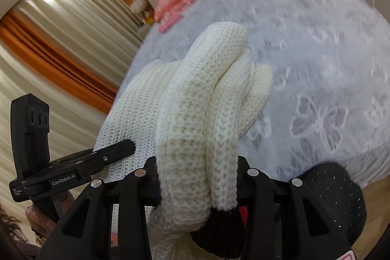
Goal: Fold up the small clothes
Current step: 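Grasp the folded sweater with both grippers and lift it off the bed, then lower the folded sweater onto the bed and open both grippers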
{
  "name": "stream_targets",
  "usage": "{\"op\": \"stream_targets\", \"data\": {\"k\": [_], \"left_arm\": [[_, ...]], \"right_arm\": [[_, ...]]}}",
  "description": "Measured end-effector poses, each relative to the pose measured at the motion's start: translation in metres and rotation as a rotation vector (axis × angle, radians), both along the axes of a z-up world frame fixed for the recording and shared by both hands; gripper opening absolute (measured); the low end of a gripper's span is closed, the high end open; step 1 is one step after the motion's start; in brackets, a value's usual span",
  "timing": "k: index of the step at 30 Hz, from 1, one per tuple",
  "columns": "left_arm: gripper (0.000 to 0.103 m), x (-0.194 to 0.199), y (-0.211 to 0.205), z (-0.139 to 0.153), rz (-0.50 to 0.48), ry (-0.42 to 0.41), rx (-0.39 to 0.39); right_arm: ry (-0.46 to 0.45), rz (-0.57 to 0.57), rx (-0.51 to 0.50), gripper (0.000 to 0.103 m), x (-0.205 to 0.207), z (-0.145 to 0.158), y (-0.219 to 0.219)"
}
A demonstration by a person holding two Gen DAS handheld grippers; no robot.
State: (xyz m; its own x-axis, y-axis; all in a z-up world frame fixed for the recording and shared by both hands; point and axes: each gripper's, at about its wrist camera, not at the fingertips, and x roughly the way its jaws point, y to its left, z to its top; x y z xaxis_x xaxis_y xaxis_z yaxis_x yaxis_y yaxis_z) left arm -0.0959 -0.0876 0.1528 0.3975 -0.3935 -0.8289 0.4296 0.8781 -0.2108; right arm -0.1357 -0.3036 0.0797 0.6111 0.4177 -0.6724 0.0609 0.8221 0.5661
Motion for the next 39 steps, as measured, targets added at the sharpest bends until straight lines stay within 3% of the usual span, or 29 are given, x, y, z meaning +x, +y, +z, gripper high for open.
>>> {"op": "stream_targets", "data": {"k": [10, 18, 24, 32, 35, 36, 38, 39], "left_arm": [[0.039, 0.018, 0.053, 0.073, 0.076, -0.204, -0.03], [0.039, 0.05, 0.102, 0.102, 0.143, -0.306, -0.022], [0.039, 0.075, 0.135, 0.108, 0.17, -0.341, -0.014], [0.039, 0.119, 0.166, 0.077, 0.21, -0.293, 0.023], [0.047, 0.14, 0.171, 0.045, 0.213, -0.26, 0.06], [0.051, 0.148, 0.171, 0.025, 0.214, -0.242, 0.077], [0.091, 0.165, 0.175, -0.028, 0.202, -0.202, 0.065], [0.094, 0.171, 0.177, -0.05, 0.21, -0.191, 0.06]], "right_arm": [[-0.242, 0.048, -0.091, 0.04, 0.018, 0.086, 0.053], [-0.332, 0.105, -0.067, 0.04, 0.074, 0.112, 0.096], [-0.38, 0.134, -0.071, 0.04, 0.103, 0.123, 0.129], [-0.339, 0.183, -0.056, 0.04, 0.156, 0.105, 0.169], [-0.313, 0.194, -0.064, 0.041, 0.171, 0.089, 0.179], [-0.293, 0.193, -0.066, 0.042, 0.179, 0.078, 0.183], [-0.248, 0.179, -0.075, 0.045, 0.191, 0.051, 0.187], [-0.23, 0.169, -0.078, 0.05, 0.197, 0.037, 0.188]]}}
